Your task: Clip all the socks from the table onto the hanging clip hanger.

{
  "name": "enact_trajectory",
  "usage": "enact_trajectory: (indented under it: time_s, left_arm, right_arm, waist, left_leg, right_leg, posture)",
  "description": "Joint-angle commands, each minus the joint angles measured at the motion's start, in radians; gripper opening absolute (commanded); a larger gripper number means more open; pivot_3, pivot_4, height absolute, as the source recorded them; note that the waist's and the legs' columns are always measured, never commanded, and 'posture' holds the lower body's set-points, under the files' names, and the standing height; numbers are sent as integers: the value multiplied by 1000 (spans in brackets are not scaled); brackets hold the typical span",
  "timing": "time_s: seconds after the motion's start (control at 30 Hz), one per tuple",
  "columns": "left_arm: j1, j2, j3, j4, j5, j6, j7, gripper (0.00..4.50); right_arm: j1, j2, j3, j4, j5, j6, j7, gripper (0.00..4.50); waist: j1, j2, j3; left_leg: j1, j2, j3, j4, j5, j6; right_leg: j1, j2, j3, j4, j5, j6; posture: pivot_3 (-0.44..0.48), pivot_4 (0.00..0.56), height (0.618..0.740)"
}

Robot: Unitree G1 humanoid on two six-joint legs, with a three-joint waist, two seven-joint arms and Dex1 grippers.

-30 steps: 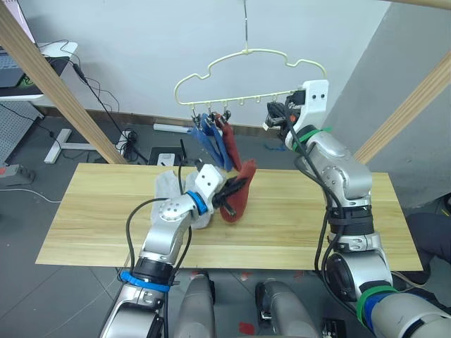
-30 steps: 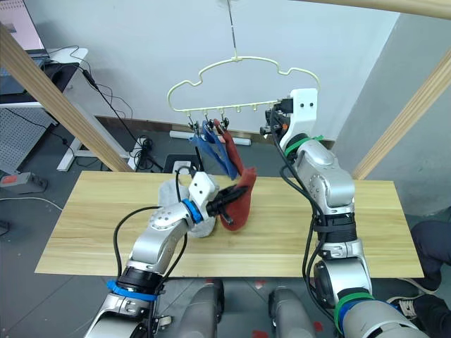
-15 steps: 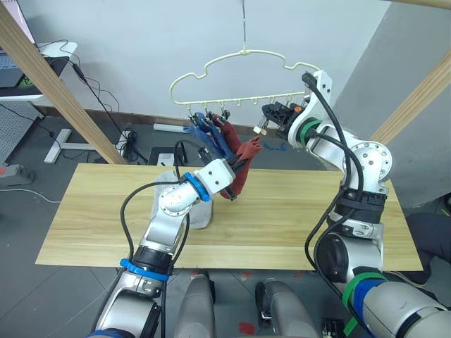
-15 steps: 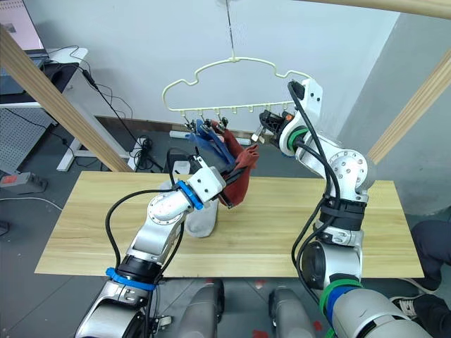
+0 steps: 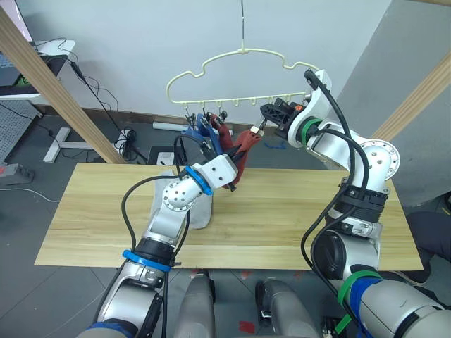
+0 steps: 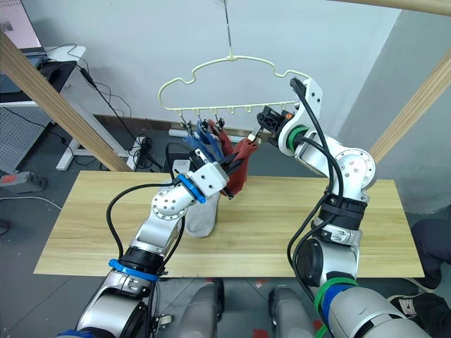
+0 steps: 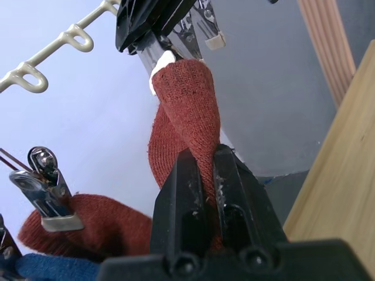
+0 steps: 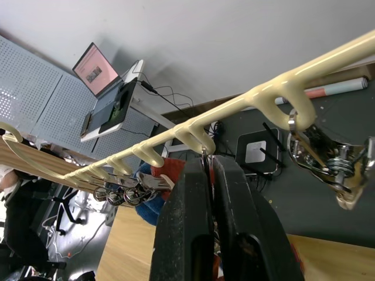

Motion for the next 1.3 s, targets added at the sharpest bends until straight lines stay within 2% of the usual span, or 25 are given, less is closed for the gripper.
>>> enact_trajectory:
  time_s: [0.03, 0.37, 0.7, 1.13, 1.3]
  left_arm:
    - [-16, 1, -5, -12, 7, -36, 16, 34]
    - [-34, -15, -50, -12, 33, -78, 10, 34]
    - [-40, 5, -48, -11, 59, -90, 25, 34]
    - [-42, 54, -92, 15, 163, 1, 12, 34]
    - [-63, 68, -109, 8, 212, -27, 40, 34]
  right_arm:
    - [4, 4, -6, -18, 20, 10, -27, 0]
    - [7, 28, 8, -12, 41, -6, -58, 0]
    - [22, -1, 50, -13, 36, -7, -39, 0]
    - [30, -77, 142, -7, -1, -62, 30, 0]
    - [32, -86, 156, -5, -11, -73, 48, 0]
  waist:
    - [0, 0, 0]
    - [-1, 0, 0]
    - [-2, 0, 0]
    - [-2, 0, 0]
    - [-3, 0, 0]
  left_leg:
    - [0, 0, 0, 0, 0, 0]
    - [0, 0, 3, 1, 0, 1]
    - [0, 0, 3, 2, 1, 1]
    - [0, 0, 3, 3, 1, 1]
    - [0, 0, 3, 3, 1, 1]
  right_leg:
    - [0, 0, 0, 0, 0, 0]
    - [-4, 0, 1, 6, 0, 0]
    - [-4, 1, 1, 8, 0, 0]
    - [-5, 1, 1, 9, 0, 0]
    - [-5, 1, 1, 10, 0, 0]
  posture:
    - [27, 242, 740]
    - [26, 244, 740]
    - [32, 247, 740]
    - [34, 248, 740]
    - [34, 248, 740]
